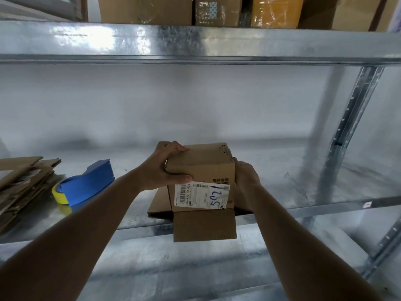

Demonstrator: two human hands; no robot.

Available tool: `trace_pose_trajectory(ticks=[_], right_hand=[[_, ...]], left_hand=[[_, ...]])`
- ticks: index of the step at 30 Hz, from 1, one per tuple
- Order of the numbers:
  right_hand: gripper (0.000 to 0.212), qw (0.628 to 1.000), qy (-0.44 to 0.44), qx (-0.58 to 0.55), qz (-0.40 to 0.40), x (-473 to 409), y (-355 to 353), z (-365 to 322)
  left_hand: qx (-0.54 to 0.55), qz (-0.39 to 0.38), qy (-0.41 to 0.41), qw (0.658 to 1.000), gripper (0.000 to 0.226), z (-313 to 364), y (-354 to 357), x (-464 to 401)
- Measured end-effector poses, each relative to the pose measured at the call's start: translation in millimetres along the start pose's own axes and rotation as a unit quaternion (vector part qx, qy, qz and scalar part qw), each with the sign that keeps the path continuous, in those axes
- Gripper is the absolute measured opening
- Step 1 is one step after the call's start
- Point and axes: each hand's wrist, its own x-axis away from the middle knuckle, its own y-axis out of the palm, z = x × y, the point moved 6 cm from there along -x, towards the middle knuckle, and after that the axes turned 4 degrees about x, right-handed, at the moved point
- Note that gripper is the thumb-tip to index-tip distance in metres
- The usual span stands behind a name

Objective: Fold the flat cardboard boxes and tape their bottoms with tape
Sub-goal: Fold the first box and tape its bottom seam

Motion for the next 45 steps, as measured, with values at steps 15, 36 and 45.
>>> trace_pose_trajectory(ticks=[15,36,45], right_hand=[[0.082,0.980,-0.025,0.073,-0.185,-30.2,25.8,-7.3],[0.017,0.977,0.088,0.107,-0.160,-2.3,-0.4,-45.6],[0.030,0.967,0.169,-0.079,-0.173,1.0,23.1,-29.3]], left_hand=[[-0.023,0.063,0.110,0.992,0.084,13.5,-16.9,34.0],[-0.020,0.089,0.189,0.978,0.087,31.3,-51.6,53.5],[-0.013,0.057,0.213,0.975,0.091,23.7,-56.4,54.2]])
